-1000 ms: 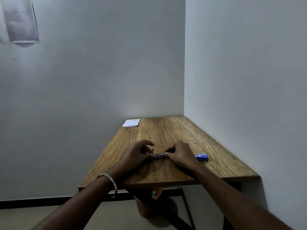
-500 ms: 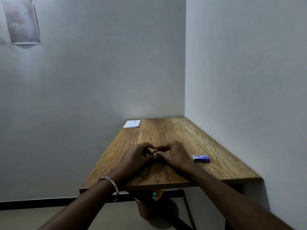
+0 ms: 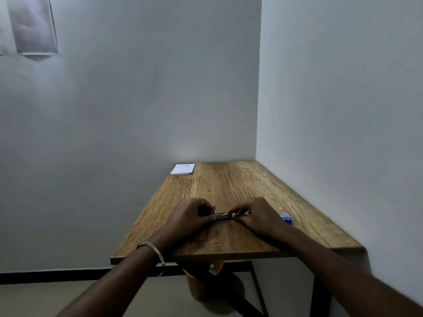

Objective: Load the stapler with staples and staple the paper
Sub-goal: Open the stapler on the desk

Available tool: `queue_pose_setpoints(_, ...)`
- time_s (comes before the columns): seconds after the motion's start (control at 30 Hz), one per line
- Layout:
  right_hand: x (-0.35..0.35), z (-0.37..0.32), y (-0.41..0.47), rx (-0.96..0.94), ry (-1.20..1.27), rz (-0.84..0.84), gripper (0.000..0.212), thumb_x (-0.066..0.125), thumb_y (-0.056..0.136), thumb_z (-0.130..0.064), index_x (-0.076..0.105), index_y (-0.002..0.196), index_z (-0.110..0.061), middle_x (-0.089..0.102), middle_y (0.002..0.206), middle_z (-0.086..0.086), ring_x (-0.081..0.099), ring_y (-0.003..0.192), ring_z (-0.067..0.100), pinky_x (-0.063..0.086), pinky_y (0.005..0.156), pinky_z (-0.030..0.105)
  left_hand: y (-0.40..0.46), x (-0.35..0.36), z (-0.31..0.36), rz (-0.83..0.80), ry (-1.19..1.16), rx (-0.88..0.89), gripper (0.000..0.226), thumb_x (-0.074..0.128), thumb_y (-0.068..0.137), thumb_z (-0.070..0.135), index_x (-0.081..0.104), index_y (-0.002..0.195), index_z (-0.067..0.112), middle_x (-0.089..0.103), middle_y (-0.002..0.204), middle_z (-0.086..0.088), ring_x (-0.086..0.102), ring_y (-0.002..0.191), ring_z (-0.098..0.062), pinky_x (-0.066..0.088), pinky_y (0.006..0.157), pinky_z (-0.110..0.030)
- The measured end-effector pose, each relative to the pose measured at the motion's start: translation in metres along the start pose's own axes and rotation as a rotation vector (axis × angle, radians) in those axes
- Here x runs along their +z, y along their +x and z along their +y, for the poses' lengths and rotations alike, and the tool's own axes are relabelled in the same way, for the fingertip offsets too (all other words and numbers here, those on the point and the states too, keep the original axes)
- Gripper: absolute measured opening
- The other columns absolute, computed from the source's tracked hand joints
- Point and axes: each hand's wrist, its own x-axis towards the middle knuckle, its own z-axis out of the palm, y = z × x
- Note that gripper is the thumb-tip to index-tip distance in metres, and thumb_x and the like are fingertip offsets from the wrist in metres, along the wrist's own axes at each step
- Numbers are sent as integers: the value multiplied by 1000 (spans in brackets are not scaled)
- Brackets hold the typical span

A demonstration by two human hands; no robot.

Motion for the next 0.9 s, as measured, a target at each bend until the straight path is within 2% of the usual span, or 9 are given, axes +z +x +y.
queue_pose_setpoints(0.13, -2, 1, 4, 14, 15, -39, 19, 71, 89, -19, 75, 106, -26, 71, 104, -7, 63, 93, 4, 55, 84, 27, -1, 0, 0, 5, -11, -4, 24, 77, 79, 34, 70, 101, 30, 67, 88, 19, 63, 83, 7, 50, 72, -10)
queue_pose_setpoints(0.23, -5, 1, 6, 42, 76, -62, 17, 72, 88, -18, 77, 102, -27, 71, 100, -10, 62, 92, 2, 53, 81, 22, -1, 0, 0, 1, -30, -1, 23, 78, 78, 33, 70, 99, 30, 68, 87, 18, 63, 83, 9, 51, 72, -9)
queue_pose_setpoints(0.37, -8, -2, 11, 98, 164, -133, 17, 70, 89, -16, 78, 102, -24, 73, 105, -8, 63, 103, 6, 52, 93, 30, -2, 0, 0, 6, -48, -9, 25, 79, 77, 31, 71, 100, 28, 70, 90, 15, 64, 84, 6, 52, 73, -10)
queue_pose_setpoints(0.47, -3, -9, 15, 103, 180, -170, 20, 67, 92, -17, 78, 106, -26, 73, 109, -10, 63, 107, 7, 51, 96, 33, -2, -1, 1, 7, -53, -6, 26, 79, 77, 30, 71, 102, 25, 70, 93, 14, 65, 84, 5, 52, 73, -10)
queue_pose_setpoints(0.67, 7, -15, 13, 80, 203, -112, 19, 70, 90, -25, 78, 106, -31, 74, 109, -13, 64, 105, 3, 52, 94, 29, -3, -2, 2, 12, -41, -6, 28, 79, 77, 30, 71, 103, 24, 68, 89, 15, 64, 83, 6, 52, 72, -9)
queue_pose_setpoints(0.8, 8, -16, 11, 106, 248, -134, 19, 71, 89, -26, 77, 106, -34, 70, 106, -19, 60, 102, -1, 46, 88, 20, -2, -2, 2, 16, -43, -20, 28, 80, 76, 31, 72, 102, 25, 68, 87, 17, 62, 81, 10, 49, 70, -5)
queue_pose_setpoints(0.9, 8, -16, 8, 167, 360, -41, 17, 72, 88, -24, 78, 101, -33, 72, 105, -13, 64, 101, 4, 51, 86, 23, -3, -2, 3, 17, -36, -37, 26, 80, 75, 33, 72, 99, 26, 68, 86, 17, 63, 80, 10, 50, 69, -7)
